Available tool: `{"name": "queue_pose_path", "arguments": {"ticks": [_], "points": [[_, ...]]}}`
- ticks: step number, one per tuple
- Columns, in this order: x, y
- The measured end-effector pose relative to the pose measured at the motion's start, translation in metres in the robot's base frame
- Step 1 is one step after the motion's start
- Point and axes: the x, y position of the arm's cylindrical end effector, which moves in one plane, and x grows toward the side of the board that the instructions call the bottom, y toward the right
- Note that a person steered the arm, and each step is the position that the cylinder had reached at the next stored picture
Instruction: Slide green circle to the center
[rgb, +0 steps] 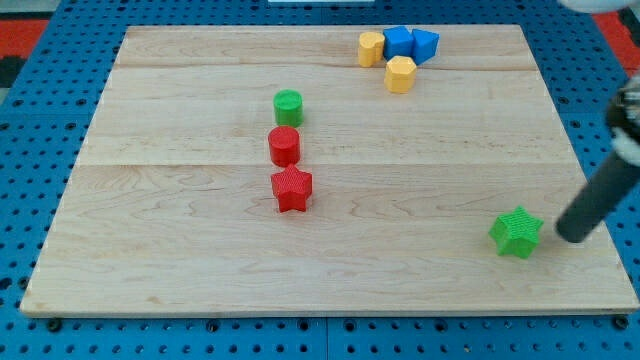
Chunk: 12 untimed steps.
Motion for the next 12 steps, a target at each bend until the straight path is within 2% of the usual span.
{"name": "queue_pose_path", "arguments": {"ticks": [1,2,3,4,5,6,7,8,9,10,11,12], "points": [[-0.001,-0.006],[-0.043,-0.016],[-0.114,-0.071],[-0.157,-0.146],[-0.177,-0.227],[-0.215,-0.223],[-0.222,-0.285],[-0.187,-0.244],[-0.175,-0.209],[-0.213,-0.267],[-0.214,-0.319],[-0.167,-0.313]]}}
